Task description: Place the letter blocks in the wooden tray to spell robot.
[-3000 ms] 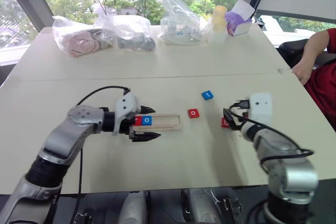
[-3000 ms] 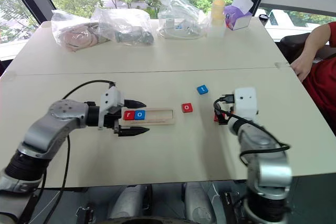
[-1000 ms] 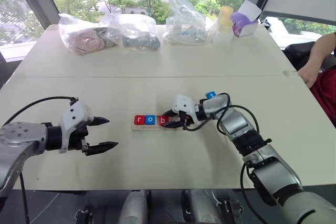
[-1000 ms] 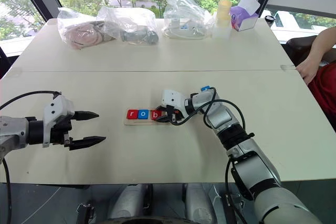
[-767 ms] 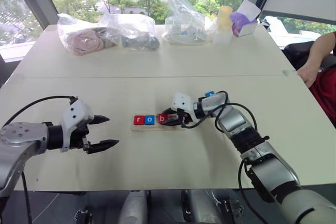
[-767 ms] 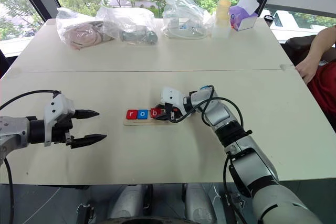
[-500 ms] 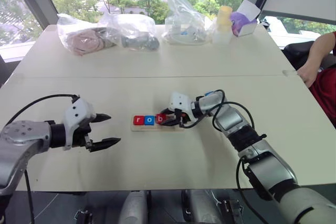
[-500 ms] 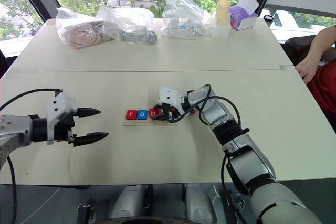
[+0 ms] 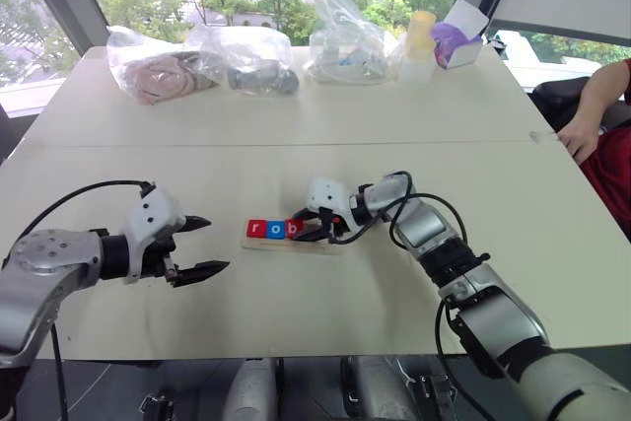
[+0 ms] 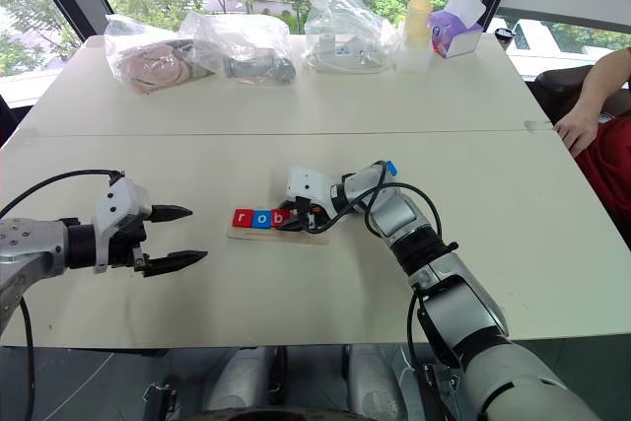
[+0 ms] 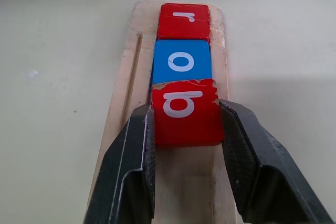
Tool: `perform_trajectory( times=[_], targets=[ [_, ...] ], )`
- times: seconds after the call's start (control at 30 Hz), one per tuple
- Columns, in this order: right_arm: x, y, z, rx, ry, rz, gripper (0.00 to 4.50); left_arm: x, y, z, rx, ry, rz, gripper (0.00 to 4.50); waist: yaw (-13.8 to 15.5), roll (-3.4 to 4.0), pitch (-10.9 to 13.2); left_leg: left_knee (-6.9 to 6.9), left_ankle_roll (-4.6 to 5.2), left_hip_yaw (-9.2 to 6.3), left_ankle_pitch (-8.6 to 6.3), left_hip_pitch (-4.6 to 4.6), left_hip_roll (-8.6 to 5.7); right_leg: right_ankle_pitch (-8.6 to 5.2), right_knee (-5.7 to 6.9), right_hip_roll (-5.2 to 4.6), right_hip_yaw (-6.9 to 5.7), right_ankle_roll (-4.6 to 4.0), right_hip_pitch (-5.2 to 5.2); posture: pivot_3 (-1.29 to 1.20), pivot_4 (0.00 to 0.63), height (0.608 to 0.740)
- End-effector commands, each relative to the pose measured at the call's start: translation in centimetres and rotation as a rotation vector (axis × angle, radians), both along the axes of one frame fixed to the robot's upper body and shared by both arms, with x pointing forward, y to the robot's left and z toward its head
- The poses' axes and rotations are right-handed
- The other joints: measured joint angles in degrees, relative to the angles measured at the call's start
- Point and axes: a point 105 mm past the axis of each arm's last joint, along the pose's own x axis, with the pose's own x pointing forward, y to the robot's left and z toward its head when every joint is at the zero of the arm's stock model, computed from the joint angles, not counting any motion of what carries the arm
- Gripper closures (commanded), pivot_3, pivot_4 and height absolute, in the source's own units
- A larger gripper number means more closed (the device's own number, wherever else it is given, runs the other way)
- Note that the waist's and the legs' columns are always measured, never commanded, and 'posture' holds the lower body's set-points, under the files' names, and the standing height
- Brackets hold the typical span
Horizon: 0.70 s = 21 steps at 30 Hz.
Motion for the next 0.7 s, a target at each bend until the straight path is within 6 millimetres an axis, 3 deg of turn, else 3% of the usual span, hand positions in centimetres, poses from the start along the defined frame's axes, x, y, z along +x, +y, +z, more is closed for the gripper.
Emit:
perform_trajectory(
  times=[0.03,0.4,0.7],
  targets=[
    [-0.2,1.2,1.3,0.017,-0.034,0.028,3.34,0.3,0.0,0.4,0.007,-0.036,-0.002,0.0,0.0,0.0,0.0,0.0,0.0,0.0,0.0,0.0,0.0,0.0,0.0,0.0,0.0,0.0,0.0,0.0,0.15,0.74],
    [1.5,-0.4,3.6,0.06,-0.065,-0.124,3.34,0.7,-0.1,0.2,0.013,-0.043,-0.007,0.0,0.2,0.0,0.0,0.0,0.0,0.0,0.0,-0.02,-0.01,0.0,0.0,-0.04,0.0,0.0,-0.01,0.0,0.15,0.74],
    [-1.4,-0.5,3.6,0.077,-0.001,-0.139,3.34,1.2,-0.4,0.1,0.007,-0.048,-0.021,0.0,0.2,0.0,0.0,-0.02,0.0,-0.01,0.0,-0.03,-0.01,0.0,0.0,-0.02,-0.01,0.0,-0.02,0.0,0.15,0.74]
  ],
)
